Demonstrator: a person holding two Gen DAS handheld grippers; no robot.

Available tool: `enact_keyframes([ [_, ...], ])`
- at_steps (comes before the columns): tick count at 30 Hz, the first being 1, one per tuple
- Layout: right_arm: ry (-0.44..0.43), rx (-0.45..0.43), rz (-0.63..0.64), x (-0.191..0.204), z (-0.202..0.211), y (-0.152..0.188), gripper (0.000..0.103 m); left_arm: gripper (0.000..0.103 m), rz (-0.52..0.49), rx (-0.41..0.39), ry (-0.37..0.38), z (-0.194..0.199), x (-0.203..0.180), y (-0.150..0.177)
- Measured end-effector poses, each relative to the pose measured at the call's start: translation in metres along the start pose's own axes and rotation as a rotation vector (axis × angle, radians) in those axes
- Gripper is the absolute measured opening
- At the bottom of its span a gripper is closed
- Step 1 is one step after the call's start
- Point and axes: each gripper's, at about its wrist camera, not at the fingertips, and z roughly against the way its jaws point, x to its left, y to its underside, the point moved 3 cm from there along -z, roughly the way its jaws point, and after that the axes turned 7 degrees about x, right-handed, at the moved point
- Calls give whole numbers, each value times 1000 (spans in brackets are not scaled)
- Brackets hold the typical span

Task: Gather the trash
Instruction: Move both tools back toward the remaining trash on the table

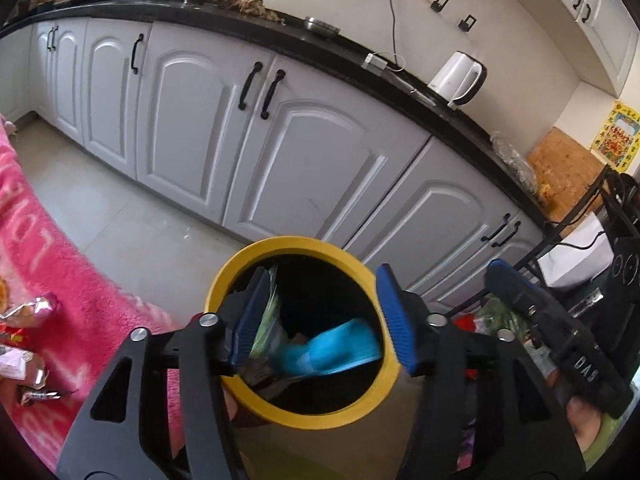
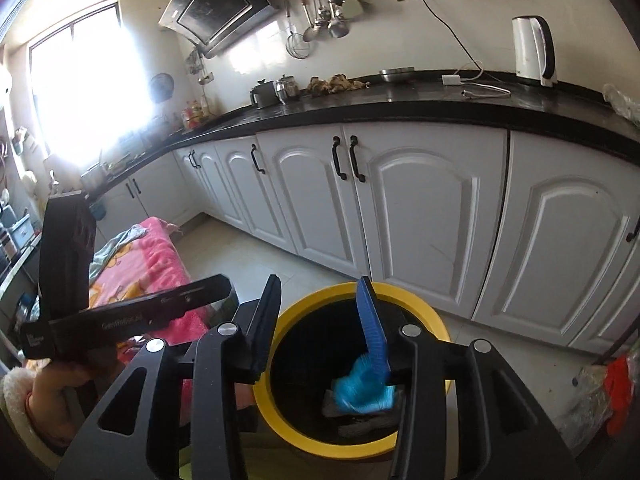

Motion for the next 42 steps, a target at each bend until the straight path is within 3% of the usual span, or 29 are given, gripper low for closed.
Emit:
enact_keyframes([
  [5, -6, 4, 10, 5, -3, 0, 41, 74, 12, -14, -56, 10, 12, 3],
  [8, -12, 2, 21, 10, -4, -1, 43, 77, 21, -36, -83, 21, 20, 4],
  [11, -14, -4, 33, 15, -3, -1, 48, 92, 37, -61, -111, 36, 28, 7],
  [17, -32, -15, 76, 35, -1, 0, 59, 92, 65, -107, -139, 65, 43, 12],
  [31, -99, -22, 199, 95, -3, 7, 69, 92, 133, -203, -219, 130, 84, 32],
  [42, -180, 45, 344, 157, -25, 27, 72, 92, 214, -233, -289, 170, 130, 60],
])
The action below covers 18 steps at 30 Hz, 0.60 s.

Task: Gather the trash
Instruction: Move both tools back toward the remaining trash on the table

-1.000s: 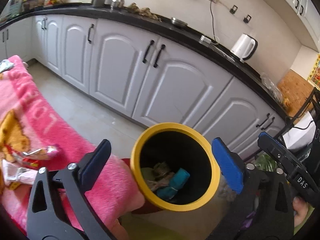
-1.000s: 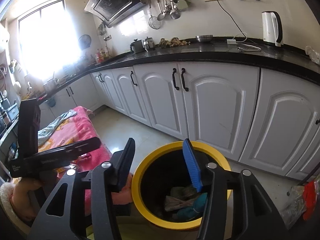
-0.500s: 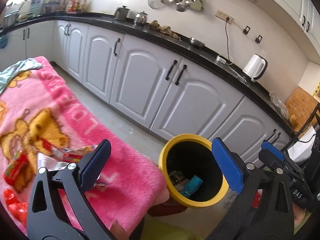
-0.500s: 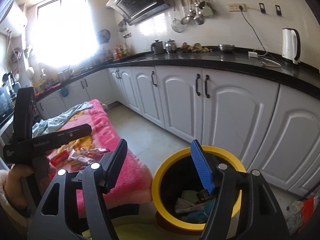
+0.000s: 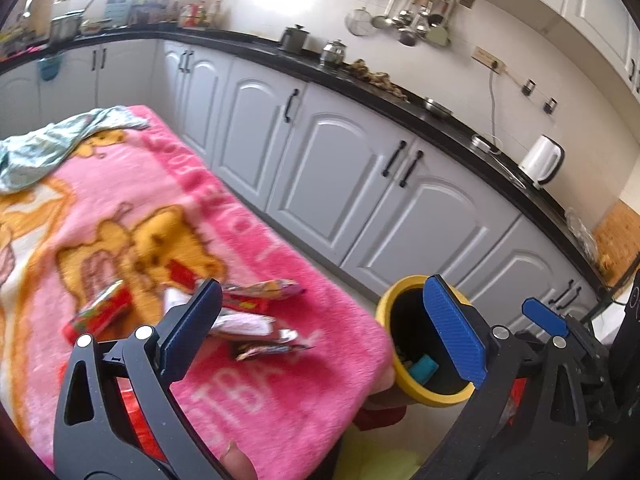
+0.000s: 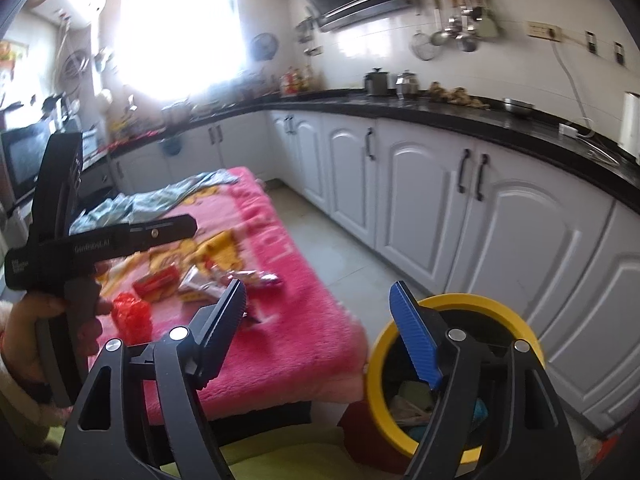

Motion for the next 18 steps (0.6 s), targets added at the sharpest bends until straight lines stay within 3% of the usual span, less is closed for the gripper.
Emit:
enact_keyframes([
  [18, -98, 155, 188, 71, -76, 10, 72, 92, 166, -16, -120, 41, 99, 19],
])
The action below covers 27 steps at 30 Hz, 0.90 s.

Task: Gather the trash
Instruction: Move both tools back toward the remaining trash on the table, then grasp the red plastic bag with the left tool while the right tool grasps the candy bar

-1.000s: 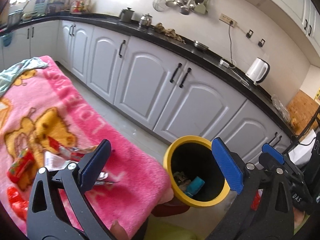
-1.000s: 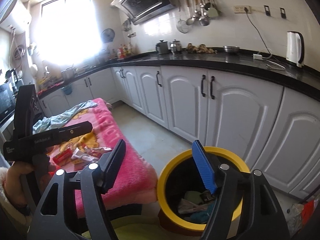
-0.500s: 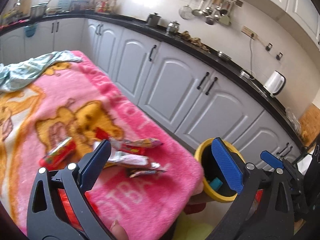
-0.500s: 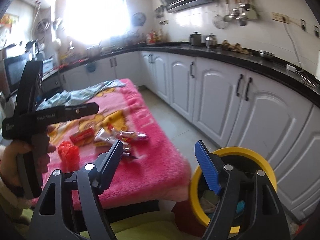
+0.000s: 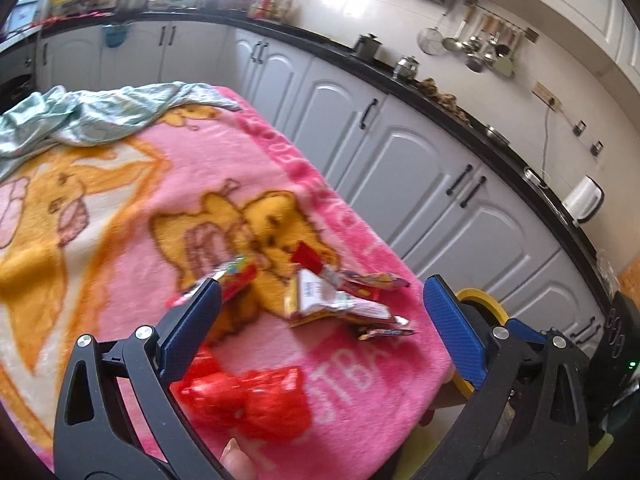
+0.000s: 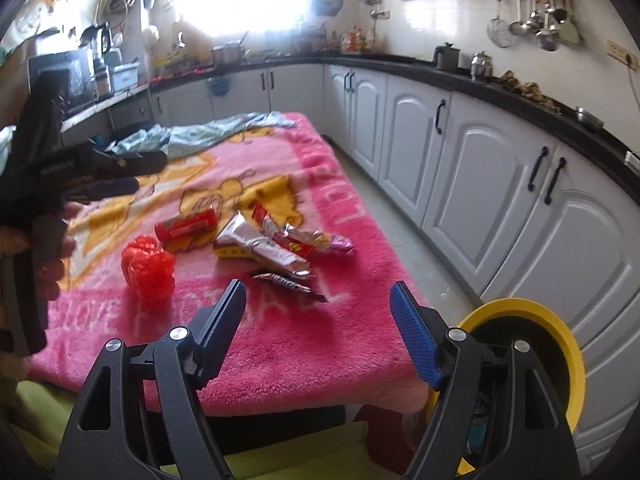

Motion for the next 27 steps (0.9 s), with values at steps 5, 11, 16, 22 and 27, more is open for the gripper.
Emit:
enact_keyframes([
  [5, -32, 48, 1, 2, -25, 1, 72, 92, 43, 22, -26, 4, 24, 6],
  [11, -52, 86, -4, 2, -50, 1, 72, 92, 105, 77, -38, -3, 49, 20],
  [16, -69, 115, 8, 2, -68, 2, 72, 92, 175, 144, -21, -15, 67, 38],
  [22, -94, 151, 7, -2, -90, 2, 67, 92, 229, 191, 25, -28, 76, 53],
  [27, -101, 162, 51, -2, -104, -3, 64, 73, 245, 214, 29, -37, 79, 60],
])
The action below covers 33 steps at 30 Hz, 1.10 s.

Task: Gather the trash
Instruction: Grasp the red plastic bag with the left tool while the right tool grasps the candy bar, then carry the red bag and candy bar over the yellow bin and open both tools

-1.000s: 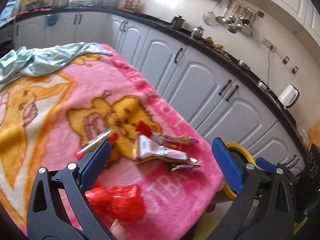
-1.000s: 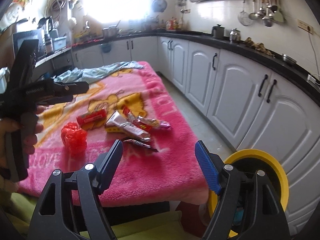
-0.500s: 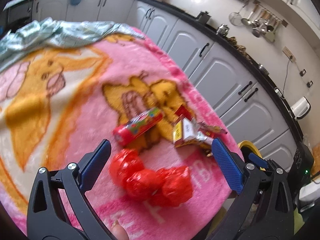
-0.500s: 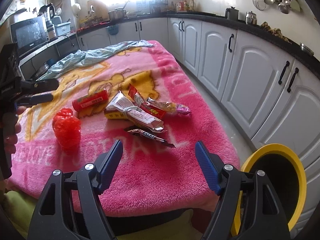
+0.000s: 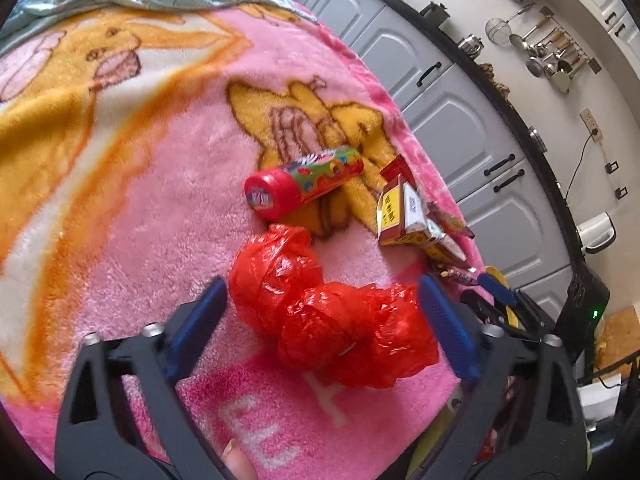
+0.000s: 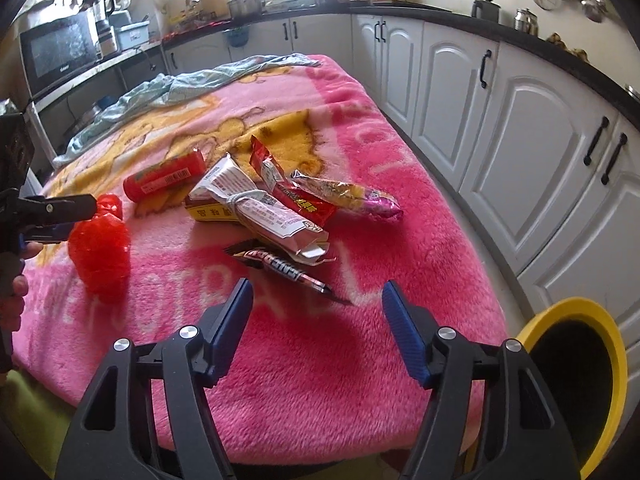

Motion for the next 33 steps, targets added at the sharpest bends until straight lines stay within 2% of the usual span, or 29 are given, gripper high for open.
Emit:
enact_keyframes([
  [1, -7, 6, 7, 0, -3, -2, 62, 69, 1, 4, -4, -2, 1, 1],
  [3, -19, 19, 19, 1, -7, -2, 53, 54, -7, 9, -5, -4, 2, 2],
  [5, -40, 37, 38, 3, -10, -1, 32, 43, -19, 11, -6, -6, 1, 3],
  [6, -50, 42, 45, 4, -10, 0, 27, 39, -26, 14, 3, -6, 0, 4],
  [7, -70, 55, 52, 6, -10, 2, 15, 37, -33, 14, 3, -6, -1, 4],
  [11, -99, 65, 67, 14, -4, 7, 5, 30, -70, 13, 2, -5, -7, 6],
  [17, -126, 60, 82, 30, 14, 17, 4, 27, -113, 21, 26, -2, -21, 11],
  [24, -115, 18, 56, 31, 44, 19, 4, 26, -173, 7, 45, 4, -43, 14],
  [33, -60, -68, -41, -2, 98, 30, 4, 26, -288, -24, 81, 5, -100, 10],
])
